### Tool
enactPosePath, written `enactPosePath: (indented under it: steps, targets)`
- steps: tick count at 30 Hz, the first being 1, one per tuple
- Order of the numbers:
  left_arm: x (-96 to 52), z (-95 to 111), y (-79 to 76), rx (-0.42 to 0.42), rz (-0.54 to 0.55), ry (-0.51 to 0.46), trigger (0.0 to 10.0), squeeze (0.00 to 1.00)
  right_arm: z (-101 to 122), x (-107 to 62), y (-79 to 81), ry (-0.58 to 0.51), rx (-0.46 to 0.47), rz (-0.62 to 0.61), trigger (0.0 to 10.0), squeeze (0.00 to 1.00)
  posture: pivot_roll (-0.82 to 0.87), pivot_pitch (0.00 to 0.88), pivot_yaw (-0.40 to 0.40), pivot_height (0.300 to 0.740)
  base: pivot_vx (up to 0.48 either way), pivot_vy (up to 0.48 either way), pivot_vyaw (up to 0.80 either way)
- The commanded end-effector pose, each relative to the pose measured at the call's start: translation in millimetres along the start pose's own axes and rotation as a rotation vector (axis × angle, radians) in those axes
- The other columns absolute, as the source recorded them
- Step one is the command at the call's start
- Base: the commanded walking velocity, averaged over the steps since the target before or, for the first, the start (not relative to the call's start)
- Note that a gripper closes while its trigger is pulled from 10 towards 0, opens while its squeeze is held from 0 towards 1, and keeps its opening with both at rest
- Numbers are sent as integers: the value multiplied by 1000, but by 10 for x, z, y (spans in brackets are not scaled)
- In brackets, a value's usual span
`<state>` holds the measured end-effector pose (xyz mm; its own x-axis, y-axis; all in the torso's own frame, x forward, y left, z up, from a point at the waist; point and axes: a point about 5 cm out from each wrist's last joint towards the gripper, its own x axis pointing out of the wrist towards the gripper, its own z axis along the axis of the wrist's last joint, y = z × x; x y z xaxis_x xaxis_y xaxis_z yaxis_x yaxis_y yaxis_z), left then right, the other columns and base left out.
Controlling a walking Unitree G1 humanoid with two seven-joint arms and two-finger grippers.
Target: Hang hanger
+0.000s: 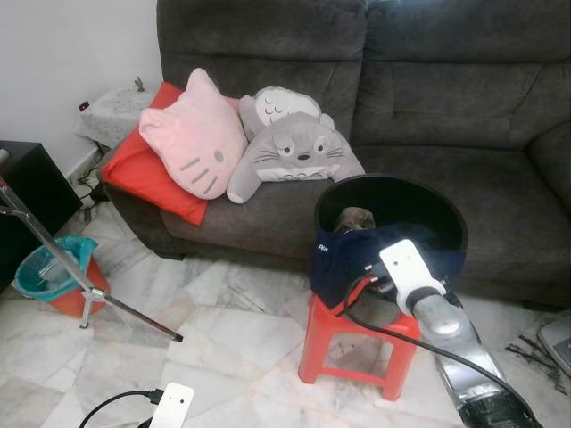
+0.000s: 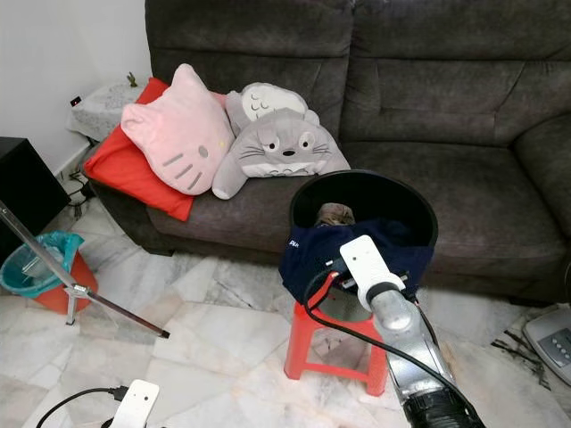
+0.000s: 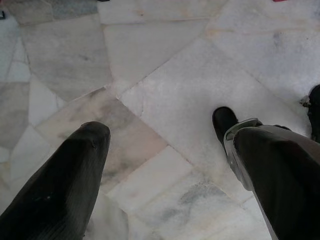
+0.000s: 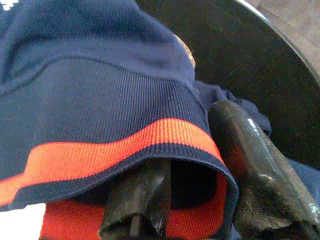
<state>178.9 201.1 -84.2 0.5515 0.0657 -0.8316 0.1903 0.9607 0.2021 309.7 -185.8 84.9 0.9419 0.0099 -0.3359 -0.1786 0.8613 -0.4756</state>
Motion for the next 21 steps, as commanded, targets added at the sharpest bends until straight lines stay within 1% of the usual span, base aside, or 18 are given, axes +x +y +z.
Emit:
enactPosePath:
  steps: [1, 2, 3, 4, 5, 21]
  targets:
    - [-5, -28, 25, 23, 8, 9, 10000, 0, 39, 19, 5, -21, 15, -1, 10000, 0, -31, 0, 69, 740, 0, 0, 0]
    - [-5, -28, 25, 23, 8, 9, 10000, 0, 69, 24, 1, -41, 22, -1, 9490, 0, -30, 0, 69, 740, 0, 0, 0]
    - [-5, -28, 25, 23, 8, 9, 10000, 0, 79, 25, 2, -47, 23, 1, 9490, 0, -30, 0, 69, 740, 0, 0, 0]
    - [-5, -27, 26, 23, 8, 9, 10000, 0, 91, 26, 1, -54, 23, 0, 4392, 0, -31, 0, 69, 740, 0, 0, 0]
    - [-5, -26, 26, 24, 8, 9, 10000, 0, 104, 31, 5, -60, 20, 6, 0, 0, -31, 0, 69, 740, 0, 0, 0]
    - [-6, -32, 25, 24, 7, 9, 10000, 0, 52, 42, 20, -33, 21, -19, 0, 0, -26, 0, 68, 740, 0, 0, 0]
